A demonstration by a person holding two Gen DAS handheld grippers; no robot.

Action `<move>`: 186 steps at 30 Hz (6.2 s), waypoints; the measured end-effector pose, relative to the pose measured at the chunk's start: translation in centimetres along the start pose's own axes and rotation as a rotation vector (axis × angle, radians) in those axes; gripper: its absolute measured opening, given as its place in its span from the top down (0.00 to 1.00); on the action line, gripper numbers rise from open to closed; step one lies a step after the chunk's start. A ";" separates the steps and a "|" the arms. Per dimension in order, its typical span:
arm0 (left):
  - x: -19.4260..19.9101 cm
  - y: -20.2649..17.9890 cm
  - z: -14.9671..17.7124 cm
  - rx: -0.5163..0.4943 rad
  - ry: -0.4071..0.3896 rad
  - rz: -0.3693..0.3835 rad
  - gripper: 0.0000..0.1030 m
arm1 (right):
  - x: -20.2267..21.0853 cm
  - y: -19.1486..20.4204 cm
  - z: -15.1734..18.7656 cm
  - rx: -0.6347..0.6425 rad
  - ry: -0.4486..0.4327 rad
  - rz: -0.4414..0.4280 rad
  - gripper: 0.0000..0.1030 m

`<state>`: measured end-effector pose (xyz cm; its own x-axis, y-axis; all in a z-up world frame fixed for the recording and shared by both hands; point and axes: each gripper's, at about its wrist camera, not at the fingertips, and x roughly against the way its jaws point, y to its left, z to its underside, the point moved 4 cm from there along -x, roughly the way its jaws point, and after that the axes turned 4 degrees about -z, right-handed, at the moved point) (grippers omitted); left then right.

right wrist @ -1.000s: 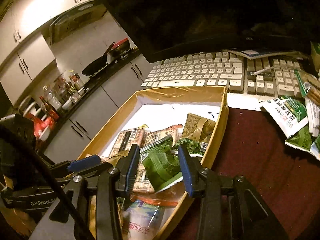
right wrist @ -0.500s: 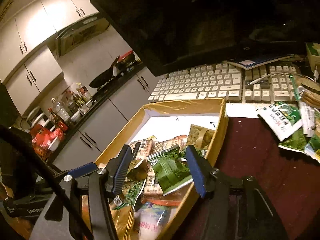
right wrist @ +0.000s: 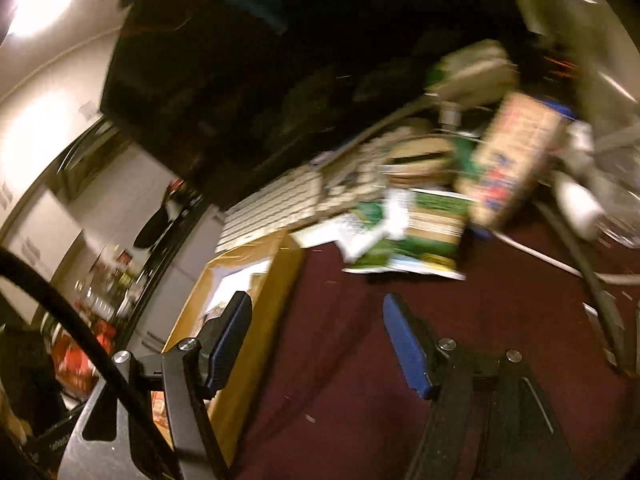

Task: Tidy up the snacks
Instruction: 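Move both open tools back over the snack pile on the cloth, then grasp the green garlic-flavour pea packet with the right tool, then grasp the white-green granule sachet with the left tool while the right tool holds its packet, then carry both packets into the tray and open both tools, then grasp the green pea snack bag on the cloth with the left tool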

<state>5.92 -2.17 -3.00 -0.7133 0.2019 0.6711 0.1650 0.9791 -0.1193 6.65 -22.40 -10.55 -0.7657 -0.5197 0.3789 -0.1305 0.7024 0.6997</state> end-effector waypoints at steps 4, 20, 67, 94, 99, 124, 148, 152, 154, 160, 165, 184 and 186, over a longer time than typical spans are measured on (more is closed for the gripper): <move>0.5 -2.2 0.9 -0.030 0.005 0.003 0.27 | 2.1 -1.5 0.6 0.002 -0.015 0.055 0.33; -0.2 -3.4 2.0 -0.115 -0.018 -0.090 0.25 | 1.2 -1.2 1.1 0.098 -0.027 0.167 0.33; -2.2 -3.7 2.1 -0.093 0.059 0.003 0.25 | -2.8 -5.4 -3.2 0.048 0.041 0.376 0.66; -25.2 -7.1 -8.1 0.216 0.398 -0.114 0.25 | -2.2 -6.8 -2.5 -0.008 0.024 0.283 0.66; -25.4 -6.8 -7.6 0.195 0.404 -0.155 0.31 | -2.2 -6.8 -2.5 -0.004 0.025 0.286 0.66; -3.4 1.2 -1.7 0.271 0.107 0.221 0.77 | -2.5 -3.8 -2.1 0.137 0.006 0.230 0.66; -6.8 15.6 -4.4 0.432 0.097 0.077 0.77 | -16.6 12.9 0.2 0.363 0.276 -0.025 0.66; -9.3 15.8 -4.7 0.420 0.158 0.036 0.77 | -17.1 11.9 0.6 0.350 0.281 0.008 0.66; -10.2 15.7 -4.7 0.422 0.174 0.033 0.76 | -17.2 11.5 0.8 0.333 0.285 0.002 0.65; -11.9 16.3 -4.4 0.459 0.215 -0.006 0.52 | -17.2 11.3 0.8 0.321 0.293 -0.013 0.61; -10.2 16.2 -4.5 0.461 0.147 -0.007 0.36 | -15.3 12.1 -0.3 0.313 0.231 -0.061 0.40; -7.9 -0.9 -1.4 0.114 0.164 0.120 0.26 | -2.4 -4.2 -3.1 -0.010 0.026 0.093 0.39; -9.3 -2.7 -1.2 0.092 0.195 0.108 0.26 | -2.5 -5.1 -3.2 -0.051 0.022 0.093 0.39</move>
<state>12.91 -6.67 -8.05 -0.5484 0.3059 0.7783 0.1640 0.9520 -0.2586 11.24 -26.18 -13.14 -0.7591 -0.4641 0.4565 -0.0268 0.7229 0.6904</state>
